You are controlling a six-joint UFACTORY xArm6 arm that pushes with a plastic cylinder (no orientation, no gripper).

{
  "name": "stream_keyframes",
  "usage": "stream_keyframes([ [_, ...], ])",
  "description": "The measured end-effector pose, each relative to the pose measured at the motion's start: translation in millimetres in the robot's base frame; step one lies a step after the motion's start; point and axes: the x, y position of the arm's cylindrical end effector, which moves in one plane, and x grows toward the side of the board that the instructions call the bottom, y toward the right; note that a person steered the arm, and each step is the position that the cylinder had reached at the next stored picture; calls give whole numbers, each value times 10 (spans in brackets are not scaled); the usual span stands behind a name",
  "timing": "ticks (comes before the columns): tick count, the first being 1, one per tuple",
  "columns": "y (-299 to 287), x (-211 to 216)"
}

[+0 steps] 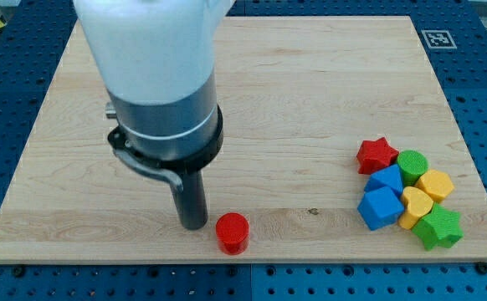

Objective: Slide the red circle towards blue cube

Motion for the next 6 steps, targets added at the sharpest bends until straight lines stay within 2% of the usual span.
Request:
stream_keyframes([
  [1,3,270],
  [3,8,266],
  [4,135,266],
  [5,663,267],
  [6,703,268],
])
